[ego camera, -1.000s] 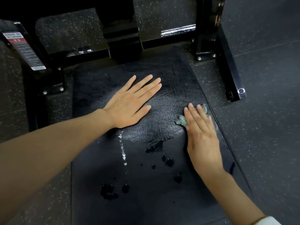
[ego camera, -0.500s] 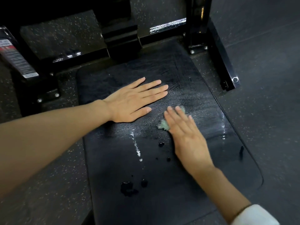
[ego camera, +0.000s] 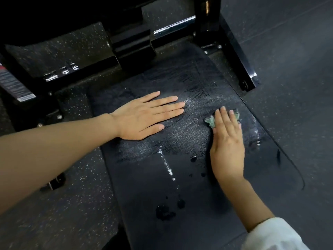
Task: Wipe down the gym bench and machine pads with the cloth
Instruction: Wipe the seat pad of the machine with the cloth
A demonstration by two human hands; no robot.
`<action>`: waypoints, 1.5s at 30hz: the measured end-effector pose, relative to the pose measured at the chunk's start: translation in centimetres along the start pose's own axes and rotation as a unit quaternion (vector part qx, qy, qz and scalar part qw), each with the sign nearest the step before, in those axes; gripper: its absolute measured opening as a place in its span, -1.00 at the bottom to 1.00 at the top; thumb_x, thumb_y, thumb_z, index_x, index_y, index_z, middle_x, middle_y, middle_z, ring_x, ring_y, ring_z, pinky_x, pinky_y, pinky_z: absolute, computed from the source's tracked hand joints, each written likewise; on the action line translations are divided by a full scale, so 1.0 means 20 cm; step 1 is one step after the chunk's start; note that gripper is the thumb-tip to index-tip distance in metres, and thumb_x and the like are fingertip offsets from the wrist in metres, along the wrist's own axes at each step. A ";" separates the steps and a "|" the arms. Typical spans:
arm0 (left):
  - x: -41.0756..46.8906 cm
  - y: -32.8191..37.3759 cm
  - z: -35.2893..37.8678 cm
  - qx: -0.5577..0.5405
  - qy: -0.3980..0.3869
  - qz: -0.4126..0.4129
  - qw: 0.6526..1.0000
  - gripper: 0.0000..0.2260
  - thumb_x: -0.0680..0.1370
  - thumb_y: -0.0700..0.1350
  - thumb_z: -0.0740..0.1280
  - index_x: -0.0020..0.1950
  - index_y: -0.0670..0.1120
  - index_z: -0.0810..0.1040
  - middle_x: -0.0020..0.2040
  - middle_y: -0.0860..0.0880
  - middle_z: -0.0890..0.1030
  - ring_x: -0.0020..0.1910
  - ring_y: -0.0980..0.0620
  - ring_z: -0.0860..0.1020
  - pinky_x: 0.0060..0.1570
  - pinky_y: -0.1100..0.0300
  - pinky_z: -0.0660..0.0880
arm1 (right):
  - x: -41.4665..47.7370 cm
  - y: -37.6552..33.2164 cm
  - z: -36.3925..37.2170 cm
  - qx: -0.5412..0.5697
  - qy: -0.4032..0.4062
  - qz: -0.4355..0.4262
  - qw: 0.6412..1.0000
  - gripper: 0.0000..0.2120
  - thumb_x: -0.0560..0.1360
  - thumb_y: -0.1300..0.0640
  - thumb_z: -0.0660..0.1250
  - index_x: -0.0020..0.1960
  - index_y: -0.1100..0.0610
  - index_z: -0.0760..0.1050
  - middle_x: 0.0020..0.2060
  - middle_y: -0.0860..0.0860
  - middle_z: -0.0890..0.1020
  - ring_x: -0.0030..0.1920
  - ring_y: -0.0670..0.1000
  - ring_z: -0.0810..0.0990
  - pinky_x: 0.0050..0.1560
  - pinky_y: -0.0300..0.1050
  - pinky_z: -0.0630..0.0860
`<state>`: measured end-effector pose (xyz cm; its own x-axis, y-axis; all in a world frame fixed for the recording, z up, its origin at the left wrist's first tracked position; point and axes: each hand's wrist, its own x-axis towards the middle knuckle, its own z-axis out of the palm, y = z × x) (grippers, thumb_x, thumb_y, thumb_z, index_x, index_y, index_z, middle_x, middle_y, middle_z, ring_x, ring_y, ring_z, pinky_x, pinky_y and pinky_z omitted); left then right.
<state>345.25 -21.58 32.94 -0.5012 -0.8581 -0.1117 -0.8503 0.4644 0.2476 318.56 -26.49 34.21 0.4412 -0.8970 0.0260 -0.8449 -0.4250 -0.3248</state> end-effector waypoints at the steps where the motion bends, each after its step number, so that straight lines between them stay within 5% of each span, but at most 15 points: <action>1: 0.00 0.00 0.00 0.003 0.001 0.000 1.000 -0.50 0.70 0.06 -0.11 0.63 0.00 -0.04 0.63 0.07 -0.03 0.61 0.06 -0.11 0.56 -0.01 -0.18 | -0.03 -0.05 0.02 -0.002 0.004 -0.003 1.000 -0.47 0.55 0.47 0.24 0.49 0.26 0.32 0.49 0.13 0.35 0.53 0.15 0.23 0.53 0.12 0.13; 7: 0.00 -0.01 0.01 0.004 0.009 0.006 1.000 -0.50 0.69 0.04 -0.08 0.63 0.01 -0.03 0.63 0.08 -0.04 0.61 0.09 -0.10 0.56 0.04 -0.20 | -0.24 -0.33 0.11 -0.047 -0.040 -0.059 0.996 -0.27 0.37 0.49 0.28 0.52 0.23 0.27 0.52 0.12 0.30 0.53 0.15 0.24 0.50 0.08 0.09; 12: 0.01 -0.01 0.01 0.009 0.018 0.010 1.000 -0.50 0.67 0.00 -0.06 0.63 0.00 0.00 0.63 0.07 0.00 0.61 0.07 -0.06 0.56 0.01 -0.13 | -0.42 -0.52 0.12 -0.014 -0.074 -0.130 0.989 -0.41 0.44 0.33 0.05 0.46 0.21 0.39 0.47 0.06 0.40 0.49 0.10 0.33 0.46 0.07 0.18; 17: 0.00 -0.02 0.00 0.003 0.020 0.010 1.000 -0.50 0.67 0.00 -0.05 0.62 -0.01 0.03 0.63 0.05 0.03 0.61 0.06 -0.03 0.56 -0.02 -0.09 | -0.39 -0.45 0.09 -0.016 -0.092 -0.166 0.982 -0.42 0.46 0.32 0.04 0.46 0.17 0.41 0.47 0.03 0.40 0.49 0.07 0.33 0.44 0.04 0.22; 25: 0.00 -0.01 0.01 0.002 0.019 0.004 1.000 -0.50 0.68 0.01 -0.09 0.63 -0.01 0.02 0.63 0.06 0.02 0.61 0.06 -0.05 0.56 0.00 -0.14 | -0.16 -0.15 0.01 -0.033 -0.050 -0.037 0.997 -0.38 0.48 0.51 0.17 0.51 0.22 0.28 0.51 0.10 0.32 0.53 0.14 0.23 0.53 0.07 0.09; 30: 0.00 0.00 0.00 0.002 0.017 -0.001 1.000 -0.50 0.67 0.00 -0.09 0.63 0.00 0.01 0.63 0.06 0.01 0.61 0.07 -0.05 0.56 0.00 -0.14 | -0.20 -0.32 0.06 -0.019 0.001 0.049 0.999 -0.39 0.44 0.49 0.11 0.49 0.27 0.32 0.50 0.15 0.34 0.52 0.18 0.24 0.52 0.14 0.11; 33: 0.00 -0.01 0.00 0.008 0.017 0.001 1.000 -0.50 0.67 0.00 -0.08 0.63 -0.01 0.02 0.63 0.06 0.02 0.61 0.06 -0.04 0.56 0.00 -0.13 | -0.30 -0.47 0.09 -0.045 -0.020 0.008 0.999 -0.33 0.36 0.35 0.00 0.47 0.27 0.35 0.48 0.17 0.36 0.49 0.19 0.30 0.50 0.18 0.20; 36: 0.01 -0.01 0.00 0.009 0.016 0.000 1.000 -0.49 0.66 -0.01 -0.07 0.62 0.00 0.02 0.63 0.06 0.02 0.61 0.06 -0.04 0.56 0.00 -0.12 | -0.41 -0.64 0.13 -0.043 -0.067 -0.043 0.996 -0.23 0.26 0.33 0.17 0.49 0.24 0.32 0.50 0.15 0.34 0.51 0.18 0.27 0.45 0.14 0.13; 45: 0.01 0.00 0.01 0.012 0.020 0.001 1.000 -0.50 0.66 -0.01 -0.06 0.62 -0.02 0.05 0.62 0.04 0.05 0.61 0.05 -0.01 0.56 -0.03 -0.08 | -0.46 -0.64 0.13 -0.018 -0.109 -0.125 0.986 -0.34 0.38 0.29 0.01 0.46 0.17 0.40 0.48 0.04 0.39 0.49 0.06 0.32 0.44 0.08 0.16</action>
<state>345.20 -21.77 32.78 -0.4970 -0.8648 -0.0718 -0.8530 0.4716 0.2237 326.10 -12.47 35.77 0.6876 -0.7185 -0.1046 -0.7105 -0.6363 -0.3006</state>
